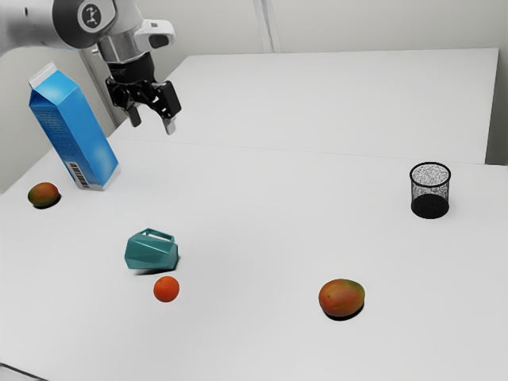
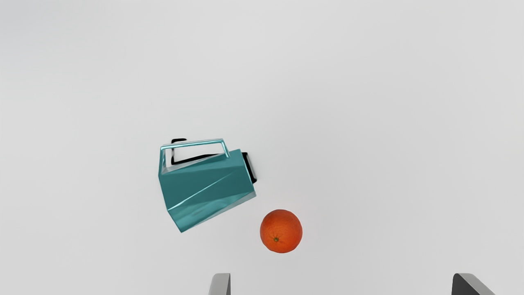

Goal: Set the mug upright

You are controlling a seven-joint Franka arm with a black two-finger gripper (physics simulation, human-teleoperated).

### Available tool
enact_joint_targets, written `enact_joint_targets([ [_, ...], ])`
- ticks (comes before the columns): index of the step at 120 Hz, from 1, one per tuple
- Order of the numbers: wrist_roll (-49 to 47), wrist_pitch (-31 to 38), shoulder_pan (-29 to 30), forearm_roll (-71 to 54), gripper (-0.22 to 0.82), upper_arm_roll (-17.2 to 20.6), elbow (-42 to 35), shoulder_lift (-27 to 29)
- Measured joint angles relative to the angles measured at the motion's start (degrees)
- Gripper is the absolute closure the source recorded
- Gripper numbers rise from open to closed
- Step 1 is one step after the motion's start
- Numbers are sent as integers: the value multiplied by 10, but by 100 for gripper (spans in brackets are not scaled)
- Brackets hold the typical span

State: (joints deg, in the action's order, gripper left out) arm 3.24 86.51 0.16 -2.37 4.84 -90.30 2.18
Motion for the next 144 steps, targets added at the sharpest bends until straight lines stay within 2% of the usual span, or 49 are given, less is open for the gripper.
enact_joint_targets([
  [16,0,2,-3,0,2,0,-6,3],
  [48,1,26,15,6,2,0,-73,46],
  [81,25,61,110,75,2,0,-162,86],
  [109,80,116,201,151,2,0,-241,86],
  [144,166,175,275,222,2,0,-319,69],
])
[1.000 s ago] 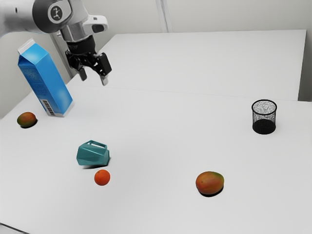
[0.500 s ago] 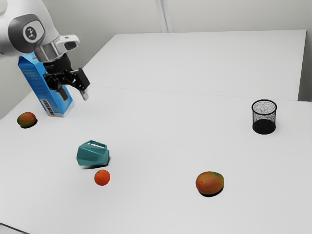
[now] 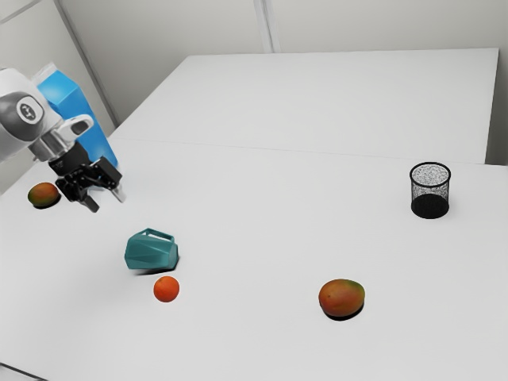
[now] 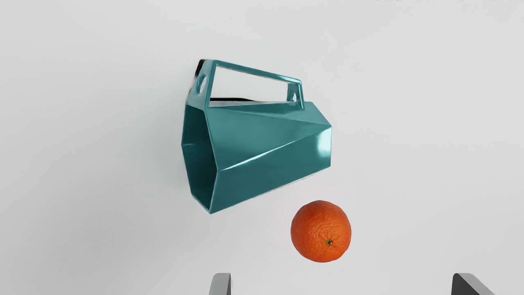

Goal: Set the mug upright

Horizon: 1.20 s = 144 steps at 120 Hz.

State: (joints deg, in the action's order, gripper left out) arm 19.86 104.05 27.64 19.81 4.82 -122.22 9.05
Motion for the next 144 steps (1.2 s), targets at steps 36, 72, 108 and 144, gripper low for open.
enact_joint_targets([
  [36,91,47,51,69,2,-1,-53,-41],
  [72,186,67,75,161,2,-1,-58,-99],
  [108,267,71,79,255,2,-1,-94,-122],
  [144,334,67,78,324,2,0,-105,-147],
])
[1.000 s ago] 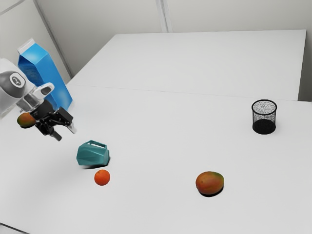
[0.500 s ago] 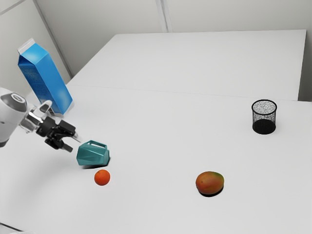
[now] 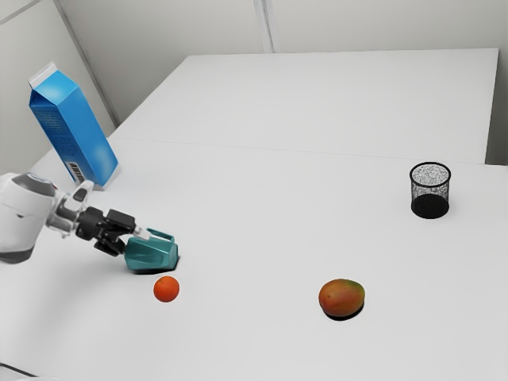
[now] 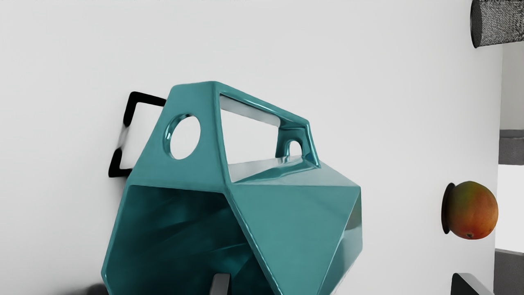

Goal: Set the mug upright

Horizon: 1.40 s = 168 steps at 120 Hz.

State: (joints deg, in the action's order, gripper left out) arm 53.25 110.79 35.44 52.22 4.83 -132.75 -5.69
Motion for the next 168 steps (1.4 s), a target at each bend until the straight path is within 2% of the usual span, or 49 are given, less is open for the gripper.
enact_joint_targets([
  [14,23,-2,-1,13,8,0,-1,-1],
  [56,69,-5,-1,21,56,1,-1,1],
  [71,80,-5,-2,21,67,1,-1,5],
  [94,93,-4,-8,20,75,2,-1,20],
  [120,100,-5,-15,17,75,2,4,62],
  [133,88,-15,-25,-19,76,1,37,79],
  [149,52,-33,-68,-107,76,0,91,83],
  [168,-7,-43,-143,-209,76,0,121,92],
])
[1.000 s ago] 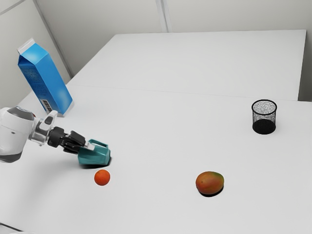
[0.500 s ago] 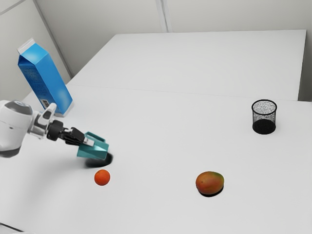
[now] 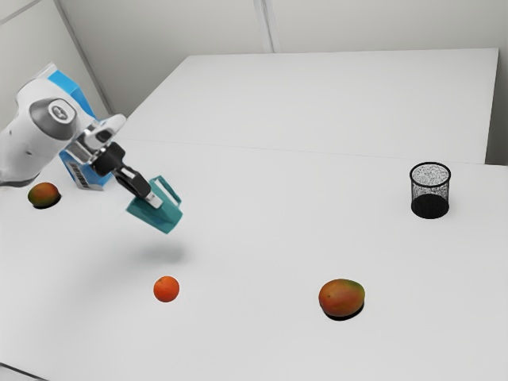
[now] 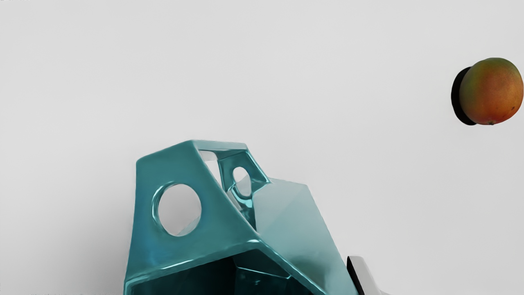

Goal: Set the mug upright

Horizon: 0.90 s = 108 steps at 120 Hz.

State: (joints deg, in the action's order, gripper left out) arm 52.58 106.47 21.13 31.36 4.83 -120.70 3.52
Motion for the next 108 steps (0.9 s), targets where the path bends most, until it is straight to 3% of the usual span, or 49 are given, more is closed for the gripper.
enact_joint_targets([
  [56,-218,37,-107,-232,76,12,16,5],
  [108,-380,170,-120,-320,76,34,-51,-4],
])
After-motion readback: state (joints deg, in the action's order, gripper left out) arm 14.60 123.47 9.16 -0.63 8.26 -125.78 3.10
